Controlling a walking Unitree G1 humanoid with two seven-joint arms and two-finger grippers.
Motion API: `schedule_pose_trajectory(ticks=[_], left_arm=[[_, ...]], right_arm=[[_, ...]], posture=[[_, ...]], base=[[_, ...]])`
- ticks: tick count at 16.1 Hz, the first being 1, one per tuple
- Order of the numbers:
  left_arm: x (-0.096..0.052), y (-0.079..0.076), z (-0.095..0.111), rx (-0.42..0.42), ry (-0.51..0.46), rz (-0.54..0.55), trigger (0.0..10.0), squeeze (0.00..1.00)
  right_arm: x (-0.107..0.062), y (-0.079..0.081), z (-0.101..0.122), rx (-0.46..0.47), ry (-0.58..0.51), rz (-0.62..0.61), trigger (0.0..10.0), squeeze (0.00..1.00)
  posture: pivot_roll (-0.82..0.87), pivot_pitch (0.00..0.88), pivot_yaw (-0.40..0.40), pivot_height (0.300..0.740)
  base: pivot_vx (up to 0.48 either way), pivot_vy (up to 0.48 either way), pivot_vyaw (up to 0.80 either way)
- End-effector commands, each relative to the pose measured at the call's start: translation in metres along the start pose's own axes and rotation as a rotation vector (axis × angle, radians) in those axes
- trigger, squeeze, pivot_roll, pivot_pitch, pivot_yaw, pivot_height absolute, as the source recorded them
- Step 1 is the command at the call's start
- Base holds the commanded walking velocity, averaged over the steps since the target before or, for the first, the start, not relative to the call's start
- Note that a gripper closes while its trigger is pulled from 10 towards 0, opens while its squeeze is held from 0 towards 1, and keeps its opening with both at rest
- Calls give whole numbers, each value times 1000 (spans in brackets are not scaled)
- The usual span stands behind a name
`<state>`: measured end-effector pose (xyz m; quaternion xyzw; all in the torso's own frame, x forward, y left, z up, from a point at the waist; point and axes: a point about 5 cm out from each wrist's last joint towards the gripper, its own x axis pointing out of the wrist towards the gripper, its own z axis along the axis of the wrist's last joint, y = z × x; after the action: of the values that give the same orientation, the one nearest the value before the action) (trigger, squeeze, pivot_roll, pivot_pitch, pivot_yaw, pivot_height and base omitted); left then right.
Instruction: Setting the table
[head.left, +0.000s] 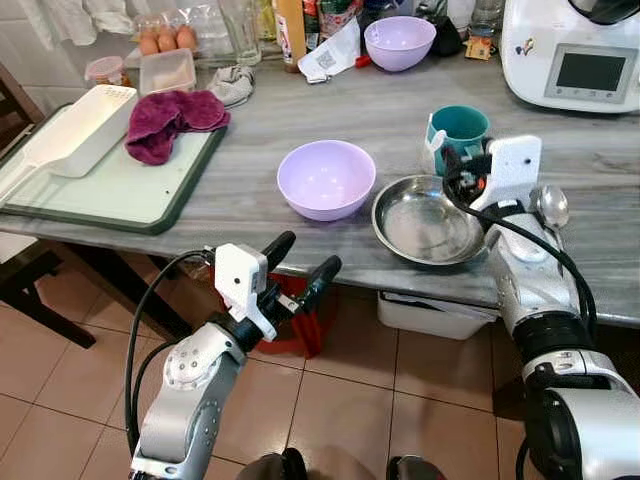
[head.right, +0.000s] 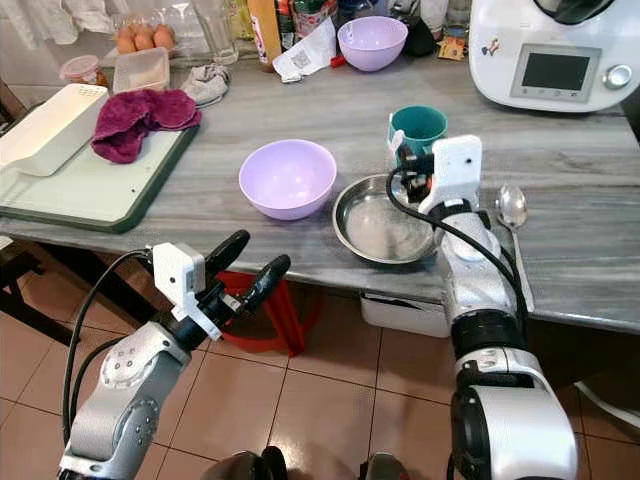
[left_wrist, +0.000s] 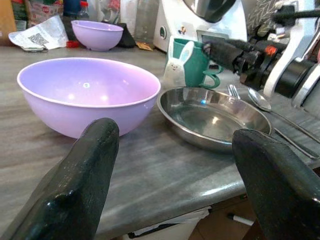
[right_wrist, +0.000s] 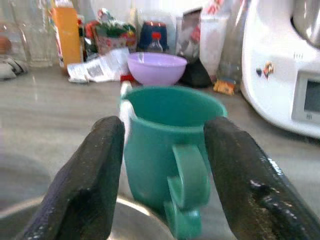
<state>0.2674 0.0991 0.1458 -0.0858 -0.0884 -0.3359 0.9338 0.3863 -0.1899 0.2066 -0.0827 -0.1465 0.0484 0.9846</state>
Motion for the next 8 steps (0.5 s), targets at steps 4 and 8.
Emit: schedule_pose_trajectory(ticks=[4,8], left_arm=[[-2,6,-3,7,11,9,10000,0],[-1,7,-4,9,12,6,10000,0]], right_arm=[[-8,10,0,17,-36,6,10000,1000],[-14,15,-2,6,-39,18,10000,1000]], posture=[[-91,140,102,740],[-92,138,103,740]], base=[[0,0,0],[0,0,0]])
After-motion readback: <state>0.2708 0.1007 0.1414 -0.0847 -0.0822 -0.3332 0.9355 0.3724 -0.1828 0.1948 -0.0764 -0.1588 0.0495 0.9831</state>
